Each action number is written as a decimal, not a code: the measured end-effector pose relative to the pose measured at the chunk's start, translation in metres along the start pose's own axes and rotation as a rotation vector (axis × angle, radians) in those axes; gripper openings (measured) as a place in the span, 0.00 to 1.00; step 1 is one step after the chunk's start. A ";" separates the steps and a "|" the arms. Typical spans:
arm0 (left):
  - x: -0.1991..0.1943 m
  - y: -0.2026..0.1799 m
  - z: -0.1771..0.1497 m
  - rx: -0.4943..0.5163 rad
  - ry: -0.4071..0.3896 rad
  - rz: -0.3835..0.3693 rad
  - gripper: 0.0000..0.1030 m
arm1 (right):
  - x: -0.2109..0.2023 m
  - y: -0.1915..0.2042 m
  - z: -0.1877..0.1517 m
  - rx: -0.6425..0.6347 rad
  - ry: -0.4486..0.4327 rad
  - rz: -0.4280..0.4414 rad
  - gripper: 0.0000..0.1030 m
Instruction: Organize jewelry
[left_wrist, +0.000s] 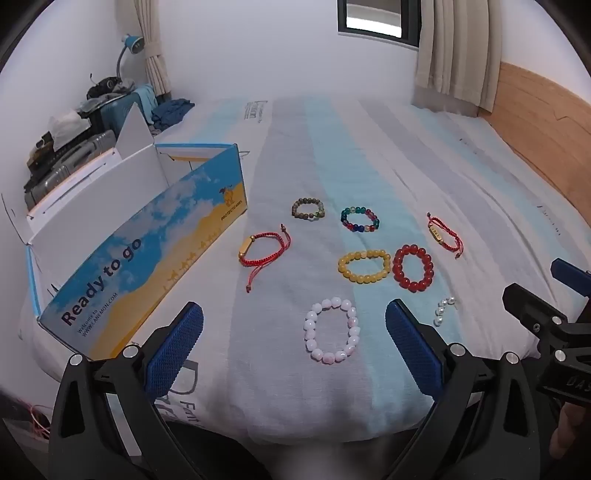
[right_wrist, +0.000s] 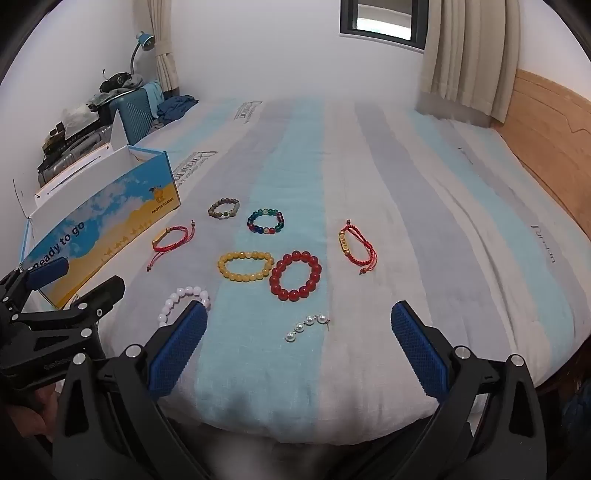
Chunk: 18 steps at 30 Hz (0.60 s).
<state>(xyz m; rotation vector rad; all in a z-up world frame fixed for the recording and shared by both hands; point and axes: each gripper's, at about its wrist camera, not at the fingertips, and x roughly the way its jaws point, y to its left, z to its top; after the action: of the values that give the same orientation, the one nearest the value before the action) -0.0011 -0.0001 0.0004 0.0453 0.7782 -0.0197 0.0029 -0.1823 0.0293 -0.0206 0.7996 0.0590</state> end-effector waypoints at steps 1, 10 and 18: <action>0.000 0.000 0.000 0.002 0.000 -0.002 0.94 | -0.001 0.000 0.000 0.003 -0.001 0.003 0.93; 0.000 -0.006 -0.001 0.004 0.011 0.002 0.94 | -0.001 0.003 0.000 0.014 0.000 0.004 0.93; -0.006 -0.003 0.000 -0.002 0.007 -0.005 0.94 | -0.002 0.001 -0.001 0.022 0.002 0.017 0.93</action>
<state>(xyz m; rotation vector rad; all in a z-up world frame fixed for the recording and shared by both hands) -0.0051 -0.0029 0.0041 0.0418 0.7857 -0.0240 0.0013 -0.1819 0.0301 0.0073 0.8023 0.0666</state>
